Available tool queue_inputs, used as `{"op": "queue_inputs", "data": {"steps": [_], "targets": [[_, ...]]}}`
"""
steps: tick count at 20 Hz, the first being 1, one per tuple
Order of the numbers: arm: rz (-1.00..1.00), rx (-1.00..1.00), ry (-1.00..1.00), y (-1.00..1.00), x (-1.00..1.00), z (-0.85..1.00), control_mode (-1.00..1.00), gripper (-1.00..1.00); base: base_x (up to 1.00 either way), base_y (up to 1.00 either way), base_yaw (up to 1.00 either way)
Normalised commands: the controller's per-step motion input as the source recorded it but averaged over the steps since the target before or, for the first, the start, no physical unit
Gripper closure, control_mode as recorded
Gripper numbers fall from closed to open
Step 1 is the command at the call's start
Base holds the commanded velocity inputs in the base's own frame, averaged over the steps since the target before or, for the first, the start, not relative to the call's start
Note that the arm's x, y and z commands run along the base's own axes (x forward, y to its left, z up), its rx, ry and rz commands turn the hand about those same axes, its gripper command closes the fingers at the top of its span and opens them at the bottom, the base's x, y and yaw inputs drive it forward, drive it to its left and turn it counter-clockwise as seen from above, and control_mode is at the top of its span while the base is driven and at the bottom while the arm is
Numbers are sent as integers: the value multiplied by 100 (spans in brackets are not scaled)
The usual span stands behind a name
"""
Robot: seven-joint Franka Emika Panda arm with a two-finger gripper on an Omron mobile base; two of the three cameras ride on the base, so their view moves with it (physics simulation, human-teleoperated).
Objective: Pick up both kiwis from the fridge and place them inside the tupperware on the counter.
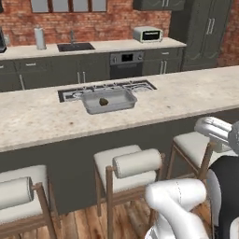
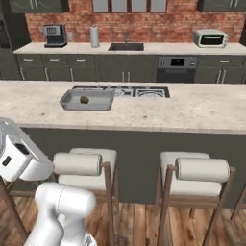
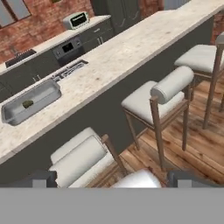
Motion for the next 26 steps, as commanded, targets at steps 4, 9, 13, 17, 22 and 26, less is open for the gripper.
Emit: {"op": "queue_inputs", "data": {"steps": [4, 9, 13, 17, 22, 26], "targets": [[0, 0, 0, 0, 0, 0, 100, -100, -43, -34, -100], [0, 0, 0, 0, 0, 0, 100, -100, -1, -27, -100], [0, 0, 0, 0, 0, 0, 100, -100, 28, -21, -100], [0, 0, 0, 0, 0, 0, 100, -100, 72, -9, -91], [0, 0, 0, 0, 0, 0, 100, -100, 90, -11, -60], [0, 0, 0, 0, 0, 0, 100, -100, 100, -4, -20]]}}
